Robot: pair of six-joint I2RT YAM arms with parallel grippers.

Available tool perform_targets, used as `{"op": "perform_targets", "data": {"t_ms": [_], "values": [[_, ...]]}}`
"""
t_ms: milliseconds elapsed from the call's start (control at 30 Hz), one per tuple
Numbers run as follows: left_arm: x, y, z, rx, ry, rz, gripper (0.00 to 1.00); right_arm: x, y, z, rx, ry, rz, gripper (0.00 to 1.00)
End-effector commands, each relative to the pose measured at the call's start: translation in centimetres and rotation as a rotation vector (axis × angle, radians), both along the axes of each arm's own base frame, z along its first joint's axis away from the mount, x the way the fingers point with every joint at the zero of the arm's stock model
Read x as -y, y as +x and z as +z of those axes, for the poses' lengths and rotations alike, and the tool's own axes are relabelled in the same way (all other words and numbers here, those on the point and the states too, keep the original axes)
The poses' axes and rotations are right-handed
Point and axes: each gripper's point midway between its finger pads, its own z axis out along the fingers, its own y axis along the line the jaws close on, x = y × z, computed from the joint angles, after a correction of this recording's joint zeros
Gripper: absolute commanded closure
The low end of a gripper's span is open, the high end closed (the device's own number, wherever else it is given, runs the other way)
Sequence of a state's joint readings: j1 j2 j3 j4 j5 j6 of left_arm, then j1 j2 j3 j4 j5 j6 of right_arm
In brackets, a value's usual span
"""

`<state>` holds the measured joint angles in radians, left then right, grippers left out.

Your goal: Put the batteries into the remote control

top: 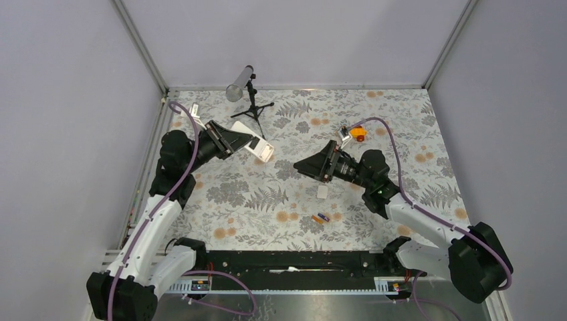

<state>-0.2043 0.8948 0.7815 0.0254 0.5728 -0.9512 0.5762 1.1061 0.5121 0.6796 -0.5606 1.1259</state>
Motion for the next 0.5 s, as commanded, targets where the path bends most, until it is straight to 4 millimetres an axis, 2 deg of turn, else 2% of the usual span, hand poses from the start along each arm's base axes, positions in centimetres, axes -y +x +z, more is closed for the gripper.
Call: {"op": "perform_targets", "data": {"t_ms": [0, 133, 233, 467], "values": [[0.9, -0.7, 2.7, 0.057, -0.121, -0.033, 1.00, -1.4, 0.1, 7.3, 0.122, 0.167, -0.013, 0.07], [1.2, -1.2, 3.5, 0.054, -0.164, -0.035, 1.00, -2.2, 0.1, 9.2, 0.149, 0.223, -0.030, 0.06], [1.4, -1.6, 4.4, 0.052, -0.206, -0.042, 1.00, -2.7, 0.7, 9.8, 0.146, 0.229, -0.030, 0.05], [1.8, -2.3, 6.2, 0.062, -0.266, -0.072, 1.00, -4.7, 1.7, 8.6, 0.097, 0.183, -0.014, 0.05]]}}
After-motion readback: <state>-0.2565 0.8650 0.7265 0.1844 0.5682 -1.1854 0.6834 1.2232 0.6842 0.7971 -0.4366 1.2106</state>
